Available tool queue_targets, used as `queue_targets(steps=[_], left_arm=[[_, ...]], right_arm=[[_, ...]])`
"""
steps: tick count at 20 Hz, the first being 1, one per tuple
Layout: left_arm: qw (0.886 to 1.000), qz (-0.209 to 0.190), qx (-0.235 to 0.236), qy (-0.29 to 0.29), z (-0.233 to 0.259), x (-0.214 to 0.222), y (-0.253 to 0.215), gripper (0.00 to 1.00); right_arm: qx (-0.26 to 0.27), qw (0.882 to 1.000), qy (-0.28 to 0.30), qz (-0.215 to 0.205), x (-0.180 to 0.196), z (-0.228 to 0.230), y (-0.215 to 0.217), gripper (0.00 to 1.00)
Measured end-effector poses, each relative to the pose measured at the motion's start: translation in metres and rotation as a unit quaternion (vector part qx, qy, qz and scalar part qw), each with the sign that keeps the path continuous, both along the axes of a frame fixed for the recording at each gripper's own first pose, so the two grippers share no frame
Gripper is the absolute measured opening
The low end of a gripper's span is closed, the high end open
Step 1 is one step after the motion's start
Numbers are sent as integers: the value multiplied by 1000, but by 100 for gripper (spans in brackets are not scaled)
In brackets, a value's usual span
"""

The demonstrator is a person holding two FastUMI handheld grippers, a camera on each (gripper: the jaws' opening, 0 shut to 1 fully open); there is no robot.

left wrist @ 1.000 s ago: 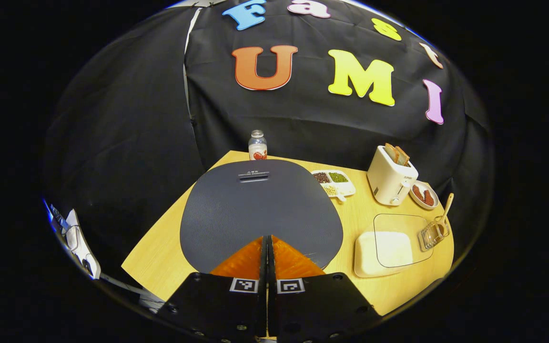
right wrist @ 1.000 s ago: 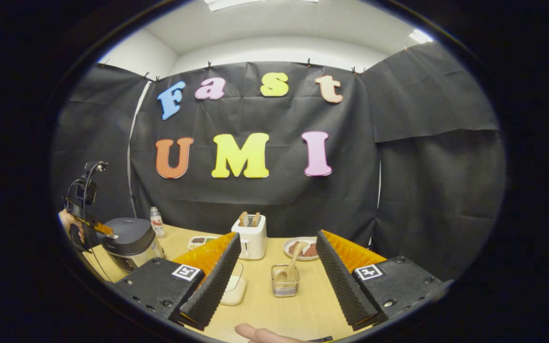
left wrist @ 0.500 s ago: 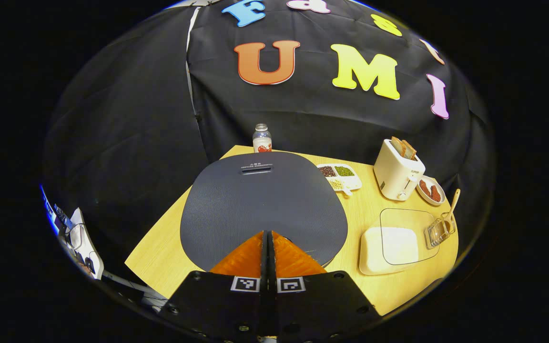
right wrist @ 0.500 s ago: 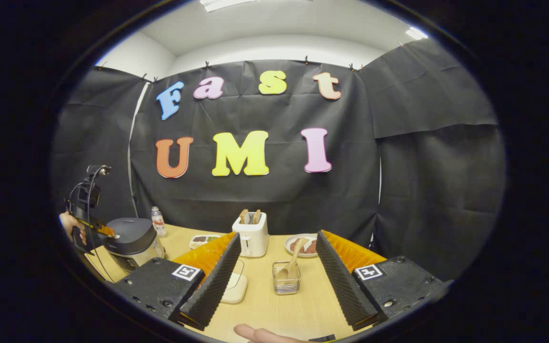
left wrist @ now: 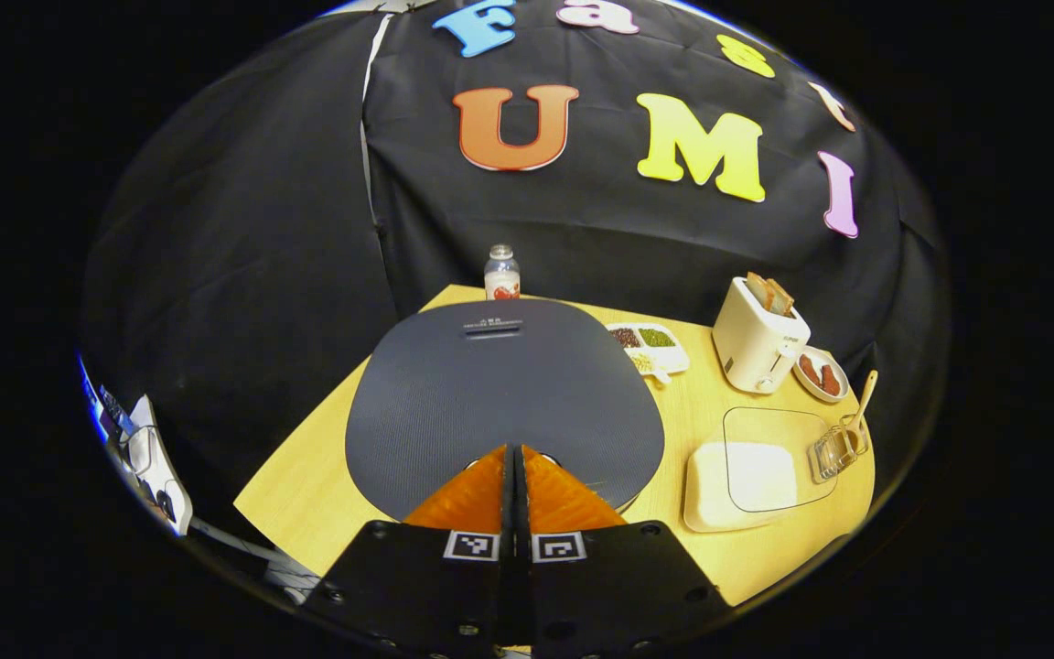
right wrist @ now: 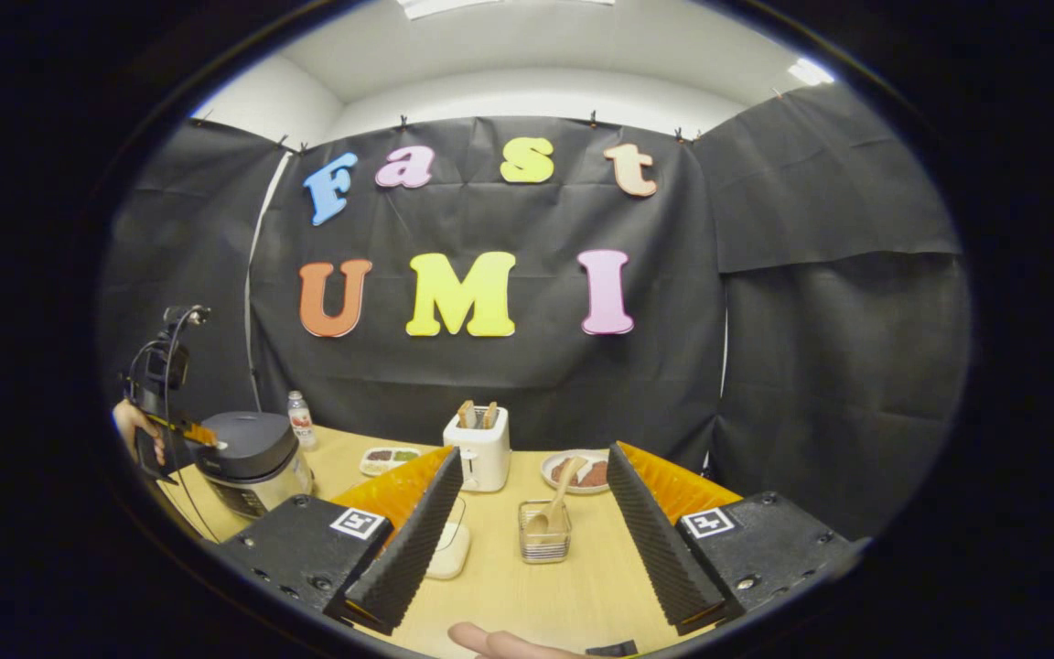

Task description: Close the left gripper, press the button to open the rice cooker; take a wooden spoon from the chopstick holder with the right hand, scoop a spoonful of rice and pour it into the rice cooker, then put the wooden spoon back into the chopstick holder.

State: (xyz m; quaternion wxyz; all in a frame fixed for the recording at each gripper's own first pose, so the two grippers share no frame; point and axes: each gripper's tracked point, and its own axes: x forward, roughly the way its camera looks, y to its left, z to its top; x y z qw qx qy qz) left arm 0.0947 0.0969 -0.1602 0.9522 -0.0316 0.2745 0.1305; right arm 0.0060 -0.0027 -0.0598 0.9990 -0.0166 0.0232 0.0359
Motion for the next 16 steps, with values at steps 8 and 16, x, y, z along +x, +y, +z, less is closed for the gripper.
queue_targets(steps=[8, 16], left_arm=[[981, 10, 73, -181, 121, -41, -11, 94], [974, -27, 70, -213, 120, -71, -40, 94]], right_arm=[[0, 1000, 5, -11, 3, -11, -8, 100], [-3, 999, 22, -24, 26, -34, -14, 100]])
